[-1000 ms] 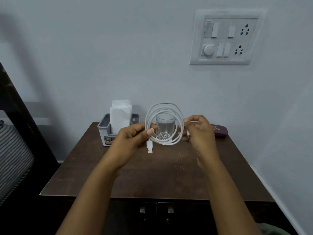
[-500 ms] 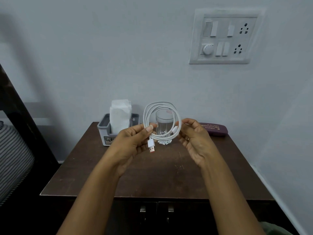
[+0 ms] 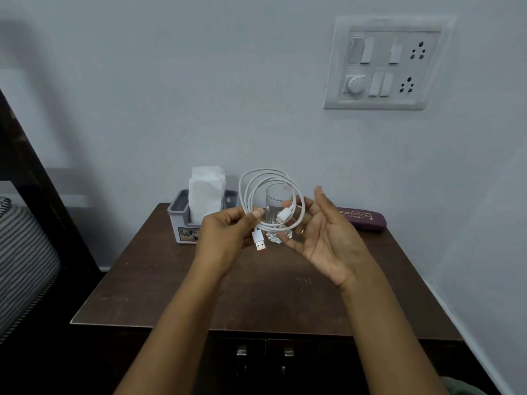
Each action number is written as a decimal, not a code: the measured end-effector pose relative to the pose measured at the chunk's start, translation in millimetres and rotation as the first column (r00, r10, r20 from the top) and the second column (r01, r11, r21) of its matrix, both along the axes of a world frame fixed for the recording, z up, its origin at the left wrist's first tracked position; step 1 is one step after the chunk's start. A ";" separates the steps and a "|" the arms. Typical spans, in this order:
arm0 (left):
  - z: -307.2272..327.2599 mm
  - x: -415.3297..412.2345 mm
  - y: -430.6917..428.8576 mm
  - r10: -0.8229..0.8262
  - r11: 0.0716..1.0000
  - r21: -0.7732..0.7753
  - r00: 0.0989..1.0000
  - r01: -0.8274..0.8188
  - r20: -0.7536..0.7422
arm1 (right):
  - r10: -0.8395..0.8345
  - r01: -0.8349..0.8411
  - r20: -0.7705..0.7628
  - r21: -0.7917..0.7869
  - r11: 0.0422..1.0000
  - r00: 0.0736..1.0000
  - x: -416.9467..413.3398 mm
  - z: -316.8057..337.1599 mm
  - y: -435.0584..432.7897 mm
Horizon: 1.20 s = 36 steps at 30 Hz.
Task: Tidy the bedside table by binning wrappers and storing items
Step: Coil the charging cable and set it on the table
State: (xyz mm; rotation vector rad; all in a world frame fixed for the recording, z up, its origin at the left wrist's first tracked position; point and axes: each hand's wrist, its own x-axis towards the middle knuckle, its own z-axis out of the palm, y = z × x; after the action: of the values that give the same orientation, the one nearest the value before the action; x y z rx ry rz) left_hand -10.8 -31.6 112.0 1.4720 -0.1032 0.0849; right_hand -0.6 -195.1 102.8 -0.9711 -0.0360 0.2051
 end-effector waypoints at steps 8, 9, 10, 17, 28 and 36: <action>-10.2 9.1 -5.9 0.252 0.941 0.198 0.958 -0.276 0.138 | -0.213 0.316 0.268 -0.439 0.841 0.939 -4.2 0.3 21.6; -9.7 9.1 -5.4 0.278 0.930 0.202 0.947 -0.307 0.160 | -0.207 0.313 0.270 -0.444 0.840 0.940 -4.5 0.4 22.0; -8.8 8.5 -5.7 0.297 0.921 0.207 0.938 -0.331 0.178 | -0.205 0.315 0.275 -0.456 0.832 0.939 -4.3 -0.4 22.4; -14.6 18.6 5.9 0.332 0.943 -0.002 0.943 -0.332 -0.003 | -0.136 0.205 0.171 -0.509 0.836 0.976 -6.3 -4.7 21.5; -10.1 4.6 -0.6 -0.067 0.986 -0.161 0.995 0.054 -0.079 | -0.262 0.299 0.166 -0.257 0.919 0.951 2.1 -9.1 24.4; -14.1 5.9 -3.3 -0.211 0.975 -0.101 0.963 0.196 -0.168 | -0.358 0.361 0.075 -0.031 0.932 0.931 4.6 -9.3 26.9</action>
State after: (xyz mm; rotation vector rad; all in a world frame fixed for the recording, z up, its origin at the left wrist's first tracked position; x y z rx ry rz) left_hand -4.9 -34.9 97.8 1.3713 -0.1042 -0.2075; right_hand 4.0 -168.1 93.6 -1.0107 0.0840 -0.1666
